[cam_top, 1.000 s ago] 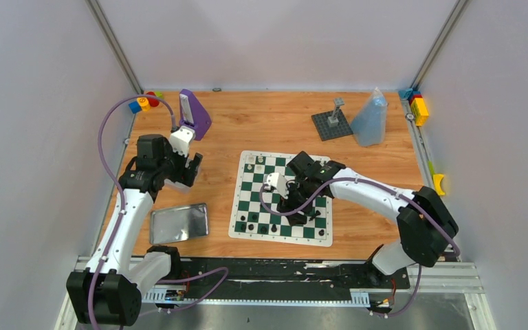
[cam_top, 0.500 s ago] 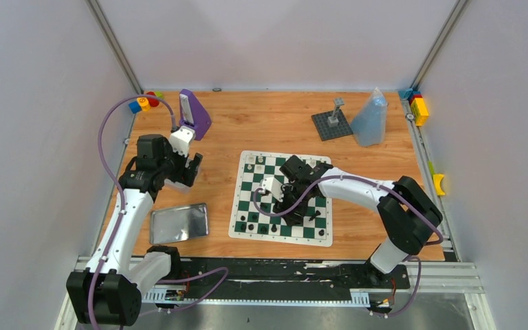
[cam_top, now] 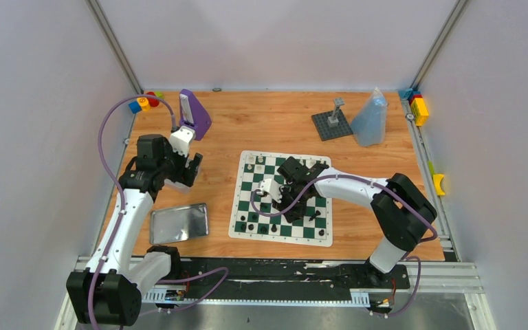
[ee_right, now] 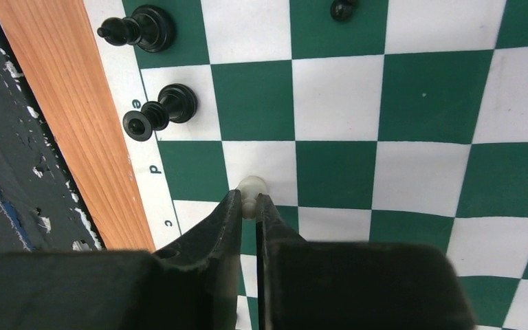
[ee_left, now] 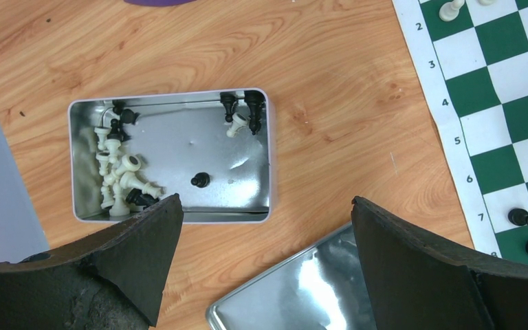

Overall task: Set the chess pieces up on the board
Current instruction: Pick up the chess piece from the chessboard.

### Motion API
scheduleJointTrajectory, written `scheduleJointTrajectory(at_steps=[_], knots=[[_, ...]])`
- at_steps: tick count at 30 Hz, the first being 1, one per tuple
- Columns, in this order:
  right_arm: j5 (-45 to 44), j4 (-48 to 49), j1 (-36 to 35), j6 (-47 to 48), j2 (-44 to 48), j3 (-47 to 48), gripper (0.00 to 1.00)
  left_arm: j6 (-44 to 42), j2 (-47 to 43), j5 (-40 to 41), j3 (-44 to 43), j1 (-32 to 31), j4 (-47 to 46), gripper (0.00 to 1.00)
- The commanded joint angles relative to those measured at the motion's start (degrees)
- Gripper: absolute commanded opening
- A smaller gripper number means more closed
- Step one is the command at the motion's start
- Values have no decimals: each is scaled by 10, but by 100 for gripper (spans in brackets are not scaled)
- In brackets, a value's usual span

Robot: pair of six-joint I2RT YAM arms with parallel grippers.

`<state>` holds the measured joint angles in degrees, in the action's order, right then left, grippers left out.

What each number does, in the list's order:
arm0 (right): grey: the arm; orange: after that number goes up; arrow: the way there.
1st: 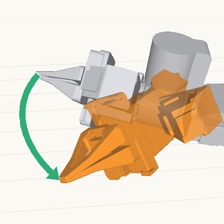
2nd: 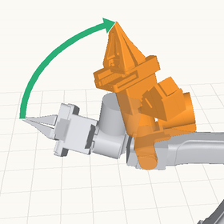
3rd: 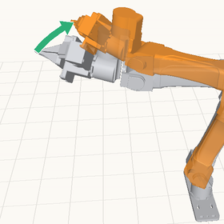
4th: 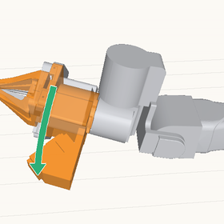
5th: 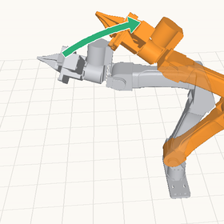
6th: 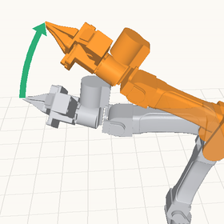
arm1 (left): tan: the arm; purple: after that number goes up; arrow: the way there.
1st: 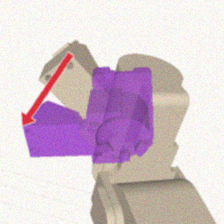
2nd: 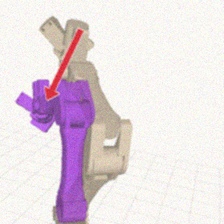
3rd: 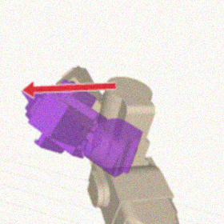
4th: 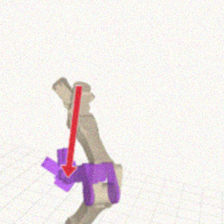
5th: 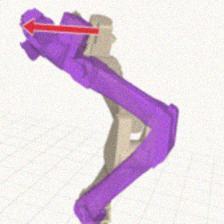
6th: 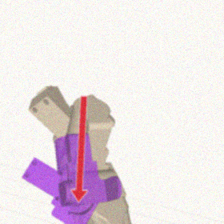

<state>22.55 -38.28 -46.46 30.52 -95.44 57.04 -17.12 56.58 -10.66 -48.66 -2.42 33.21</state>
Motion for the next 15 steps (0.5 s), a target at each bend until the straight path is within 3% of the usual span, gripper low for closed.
scheduleJointTrajectory(at_steps=[1, 7, 15], knots=[[-6, 8, -3, 5, 23, 27, 5, -10, -9, -8, 3, 6, -13, 100], [-22, -12, 25, 6, 57, 52, 0, -11, -8, -9, 3, 6, -12, 100], [-43, -37, 162, 13, 47, 112, 0, -10, -11, -12, 3, 6, -11, 100]])
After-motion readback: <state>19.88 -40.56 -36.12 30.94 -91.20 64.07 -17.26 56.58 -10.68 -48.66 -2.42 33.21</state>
